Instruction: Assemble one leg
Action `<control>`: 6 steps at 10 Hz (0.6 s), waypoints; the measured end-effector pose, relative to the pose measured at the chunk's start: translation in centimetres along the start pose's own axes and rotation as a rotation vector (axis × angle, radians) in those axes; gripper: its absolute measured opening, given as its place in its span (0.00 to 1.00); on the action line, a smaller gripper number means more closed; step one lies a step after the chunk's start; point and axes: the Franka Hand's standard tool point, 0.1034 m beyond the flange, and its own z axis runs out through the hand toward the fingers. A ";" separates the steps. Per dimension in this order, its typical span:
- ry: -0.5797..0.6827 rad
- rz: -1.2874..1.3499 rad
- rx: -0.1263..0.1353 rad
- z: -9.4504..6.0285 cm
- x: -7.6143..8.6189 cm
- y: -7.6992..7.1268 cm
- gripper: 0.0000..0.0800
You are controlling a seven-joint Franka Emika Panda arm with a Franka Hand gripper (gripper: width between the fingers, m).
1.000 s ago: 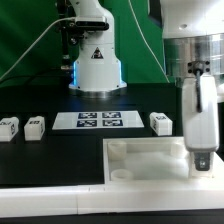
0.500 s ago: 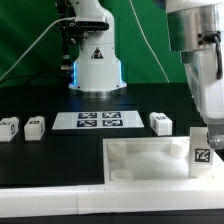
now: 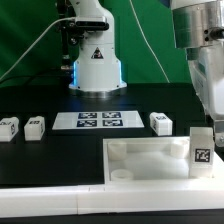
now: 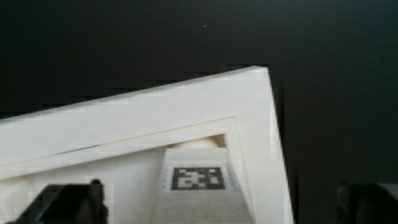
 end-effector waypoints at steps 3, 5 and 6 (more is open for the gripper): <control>0.001 0.000 -0.001 0.1 0.0 0.0 0.81; 0.001 0.000 -0.002 0.1 0.0 0.1 0.81; 0.001 0.000 -0.002 0.2 0.1 0.1 0.81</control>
Offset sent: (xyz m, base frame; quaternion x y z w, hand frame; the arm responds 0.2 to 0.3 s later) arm 0.0000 0.0000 0.0000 0.0000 0.0000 0.0000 1.0000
